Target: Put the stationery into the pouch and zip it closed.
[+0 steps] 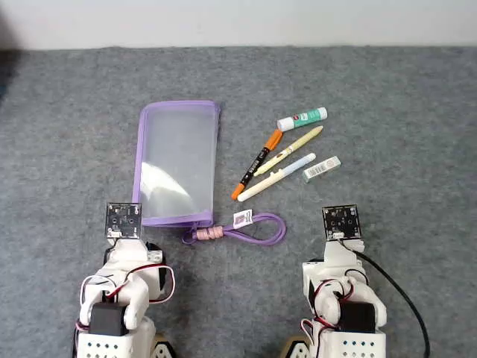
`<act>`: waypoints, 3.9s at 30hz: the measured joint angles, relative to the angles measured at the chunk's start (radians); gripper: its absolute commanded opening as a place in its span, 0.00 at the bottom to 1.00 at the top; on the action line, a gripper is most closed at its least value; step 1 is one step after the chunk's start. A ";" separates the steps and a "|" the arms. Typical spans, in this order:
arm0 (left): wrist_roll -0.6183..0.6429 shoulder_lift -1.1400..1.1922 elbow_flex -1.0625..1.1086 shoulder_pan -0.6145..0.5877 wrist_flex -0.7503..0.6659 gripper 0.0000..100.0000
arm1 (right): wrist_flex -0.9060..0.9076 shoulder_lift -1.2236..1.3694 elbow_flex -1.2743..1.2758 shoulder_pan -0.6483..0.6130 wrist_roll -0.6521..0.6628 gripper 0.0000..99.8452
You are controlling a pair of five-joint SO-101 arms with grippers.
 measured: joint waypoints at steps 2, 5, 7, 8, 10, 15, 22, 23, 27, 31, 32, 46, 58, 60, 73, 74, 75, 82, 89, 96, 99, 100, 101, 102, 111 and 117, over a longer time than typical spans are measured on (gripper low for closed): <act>0.000 0.000 0.000 0.000 0.000 0.01 | 0.000 0.000 0.000 0.000 0.000 0.01; 0.000 0.000 0.000 0.000 0.000 0.01 | 0.000 0.000 0.000 0.000 0.000 0.01; 0.000 0.000 0.000 0.000 0.000 0.01 | 0.000 0.000 0.000 0.000 0.000 0.01; 0.000 0.000 0.000 0.000 0.000 0.01 | 0.000 0.000 0.000 0.000 0.000 0.01; 0.000 0.000 0.000 0.000 0.000 0.01 | 0.000 0.000 0.000 0.000 0.000 0.01; 0.000 0.000 0.000 0.000 0.000 0.01 | 0.000 0.000 0.000 0.000 0.000 0.01; 0.000 0.000 0.000 0.000 0.000 0.01 | 0.000 0.000 0.000 0.000 0.000 0.01; 0.000 0.000 0.000 0.000 0.000 0.01 | 0.000 0.000 0.000 0.000 0.000 0.01; 0.000 0.000 0.000 0.000 0.000 0.01 | 0.000 0.000 0.000 0.000 0.000 0.01; 0.000 0.000 0.000 0.000 0.000 0.01 | 0.000 0.000 0.000 0.000 0.000 0.01; 0.000 0.000 0.000 0.000 0.000 0.01 | 0.000 0.000 0.000 0.000 0.000 0.01; 0.000 0.000 0.000 0.000 0.000 0.01 | 0.000 0.000 0.000 0.000 0.000 0.01; 0.000 0.000 0.000 0.000 0.000 0.01 | 0.000 0.000 0.000 0.000 0.000 0.01; 0.000 0.000 0.000 0.000 0.000 0.01 | 0.000 0.000 0.000 0.000 0.000 0.01; 0.000 0.000 0.000 0.000 0.000 0.01 | 0.000 0.000 0.000 0.003 0.000 0.01; 0.000 0.000 0.000 0.000 0.000 0.01 | 0.000 0.000 0.000 0.006 0.000 0.01; 0.000 0.000 0.000 0.000 0.000 0.01 | 0.000 0.000 0.000 0.009 0.008 0.01; 0.000 0.000 0.000 0.000 0.000 0.01 | -0.020 0.000 0.000 -0.003 0.195 0.01; 0.000 0.000 0.000 0.000 0.000 0.01 | -0.186 0.002 -0.061 -0.008 0.222 0.01; 0.000 0.000 0.000 0.000 0.000 0.01 | -0.123 0.078 -0.270 -0.158 0.235 0.01; 0.000 0.000 0.000 0.000 0.000 0.01 | -0.115 0.247 -0.393 -0.196 0.233 0.01; 0.000 0.000 0.000 0.000 0.000 0.01 | -0.114 0.321 -0.446 -0.218 0.235 0.01; 0.000 0.000 0.000 0.000 0.000 0.01 | -0.110 0.405 -0.503 -0.238 0.236 0.01; 0.000 0.000 0.000 0.000 0.000 0.01 | -0.109 0.496 -0.563 -0.253 0.239 0.01; 0.000 0.000 0.000 0.000 0.000 0.01 | -0.041 1.234 -1.025 -0.407 0.371 0.01; 0.000 0.000 0.000 0.000 0.000 0.01 | -0.037 1.544 -1.191 -0.529 0.417 0.10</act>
